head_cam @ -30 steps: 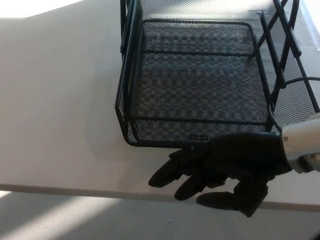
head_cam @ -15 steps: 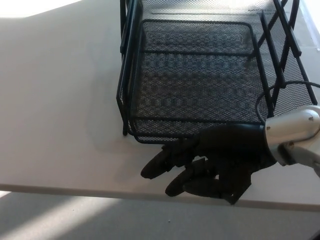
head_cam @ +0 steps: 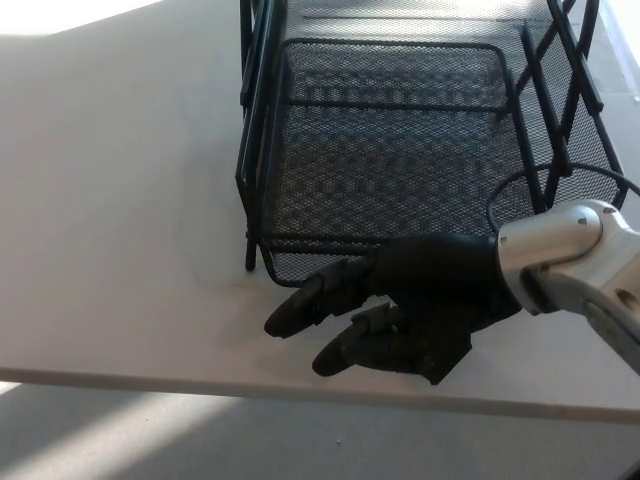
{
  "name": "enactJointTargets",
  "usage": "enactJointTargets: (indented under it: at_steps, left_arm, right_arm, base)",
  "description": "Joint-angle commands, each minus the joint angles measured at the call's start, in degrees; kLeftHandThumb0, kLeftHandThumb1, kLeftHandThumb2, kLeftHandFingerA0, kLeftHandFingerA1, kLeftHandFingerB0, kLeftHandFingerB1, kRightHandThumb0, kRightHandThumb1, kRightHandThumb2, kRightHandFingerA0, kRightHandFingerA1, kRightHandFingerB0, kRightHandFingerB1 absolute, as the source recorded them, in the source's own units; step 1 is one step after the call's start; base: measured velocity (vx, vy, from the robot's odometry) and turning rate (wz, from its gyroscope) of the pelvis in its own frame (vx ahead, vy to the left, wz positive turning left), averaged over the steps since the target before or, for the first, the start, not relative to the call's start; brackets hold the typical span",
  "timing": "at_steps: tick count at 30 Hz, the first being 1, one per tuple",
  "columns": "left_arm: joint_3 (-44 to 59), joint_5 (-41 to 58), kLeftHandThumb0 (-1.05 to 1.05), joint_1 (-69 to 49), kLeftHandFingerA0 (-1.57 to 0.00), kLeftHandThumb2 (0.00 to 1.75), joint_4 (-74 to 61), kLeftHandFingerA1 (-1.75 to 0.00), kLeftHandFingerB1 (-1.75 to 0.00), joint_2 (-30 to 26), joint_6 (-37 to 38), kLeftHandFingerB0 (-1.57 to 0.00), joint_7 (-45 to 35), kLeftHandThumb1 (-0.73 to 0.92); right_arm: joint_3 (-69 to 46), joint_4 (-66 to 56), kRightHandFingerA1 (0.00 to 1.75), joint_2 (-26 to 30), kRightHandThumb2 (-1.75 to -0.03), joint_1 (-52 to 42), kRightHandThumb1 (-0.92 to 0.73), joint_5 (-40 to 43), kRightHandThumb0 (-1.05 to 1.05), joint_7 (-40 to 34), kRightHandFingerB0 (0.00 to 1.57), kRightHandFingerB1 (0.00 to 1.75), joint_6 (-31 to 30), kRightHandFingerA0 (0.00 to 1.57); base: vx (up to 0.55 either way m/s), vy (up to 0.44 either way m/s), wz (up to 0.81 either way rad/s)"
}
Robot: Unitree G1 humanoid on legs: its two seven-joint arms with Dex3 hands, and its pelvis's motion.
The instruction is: A balck drawer is kept on the middle of the table and the robot uses its right hand to push it back away from the robot
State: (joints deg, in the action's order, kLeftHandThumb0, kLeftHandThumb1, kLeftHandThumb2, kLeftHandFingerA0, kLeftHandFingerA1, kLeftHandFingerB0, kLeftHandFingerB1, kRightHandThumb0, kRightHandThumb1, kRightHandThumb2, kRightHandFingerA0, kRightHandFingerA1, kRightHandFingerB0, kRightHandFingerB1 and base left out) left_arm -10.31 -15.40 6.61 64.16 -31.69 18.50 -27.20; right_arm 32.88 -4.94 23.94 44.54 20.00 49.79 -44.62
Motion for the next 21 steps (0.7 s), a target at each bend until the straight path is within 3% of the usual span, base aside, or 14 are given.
enactJointTargets:
  at_steps: [1,4,5,13,14,15,16,20,21]
  left_arm:
    - [0.4,0.3,-0.7,-0.6,-0.2,0.65,0.2,-0.29,-0.27,-1.2,0.7,-0.18,-0.1,0.82]
    - [0.3,0.2,-0.7,-0.5,-0.2,0.65,0.3,-0.29,-0.27,-1.1,0.6,-0.17,0.0,0.81]
    - [0.2,-0.1,-0.7,-0.5,-0.21,0.65,0.1,-0.29,-0.27,-1.2,0.5,-0.17,0.2,0.81]
    - [0.0,-0.2,-0.7,-0.3,-0.2,0.64,0.2,-0.29,-0.28,-1.1,0.0,-0.18,0.4,0.82]
    - [0.1,-0.1,-0.7,-0.3,-0.21,0.65,0.4,-0.29,-0.27,-1.1,0.2,-0.18,0.3,0.8]
    - [0.1,-0.1,-0.7,-0.3,-0.21,0.65,0.4,-0.29,-0.27,-1.1,0.2,-0.18,0.3,0.8]
    - [0.1,-0.2,-0.7,-0.4,-0.21,0.65,0.2,-0.29,-0.27,-1.2,0.4,-0.18,0.3,0.81]
    - [0.4,0.2,-0.7,-0.8,-0.21,0.65,0.1,-0.29,-0.27,-1.3,0.7,-0.18,-0.1,0.8]
    - [0.1,-0.1,-0.7,-0.7,-0.2,0.65,0.1,-0.29,-0.28,-1.3,0.4,-0.18,0.3,0.82]
  right_arm:
    - [-1.0,2.2,0.49,-0.8,-1.1,2.5,-0.56,-2.5,-0.36,1.2,0.0,0.48,0.9,0.0]
    - [-1.3,3.3,0.5,-1.2,-1.1,3.2,-0.55,-3.4,-0.36,1.3,0.0,0.49,1.4,0.0]
    - [-1.4,4.4,0.47,-1.4,-1.01,3.6,-0.67,-3.8,-0.77,1.6,0.0,0.38,1.9,0.08]
    - [-1.8,7.1,0.43,-2.1,-1.03,5.3,-0.67,-5.9,-0.76,1.7,0.04,0.37,2.5,0.01]
    - [-1.9,7.2,0.33,-2.2,-0.66,5.5,-0.85,-6.2,-0.74,1.8,0.11,0.26,2.4,0.11]
    - [-1.9,7.3,0.33,-2.3,-0.66,5.5,-0.85,-6.3,-0.74,1.8,0.11,0.26,2.3,0.11]
    - [-2.0,7.9,0.42,-2.5,-1.0,5.5,-0.7,-6.6,-0.87,1.6,0.08,0.36,2.3,0.02]
    - [-2.0,10.0,0.42,-3.7,-0.99,4.7,-0.68,-7.2,-0.85,1.7,0.04,0.34,3.2,0.04]
    - [-2.0,11.3,0.4,-4.3,-0.98,4.4,-0.66,-7.4,-0.79,1.9,0.11,0.33,3.9,0.0]
  base:
    - [0.0,0.0,0.0]
    - [0.0,0.0,0.0]
    - [0.0,0.0,0.0]
    - [0.0,0.0,0.0]
    - [0.0,0.0,0.0]
    - [0.0,0.0,0.0]
    - [0.0,0.0,0.0]
    - [0.0,0.0,0.0]
    - [0.0,0.0,0.0]
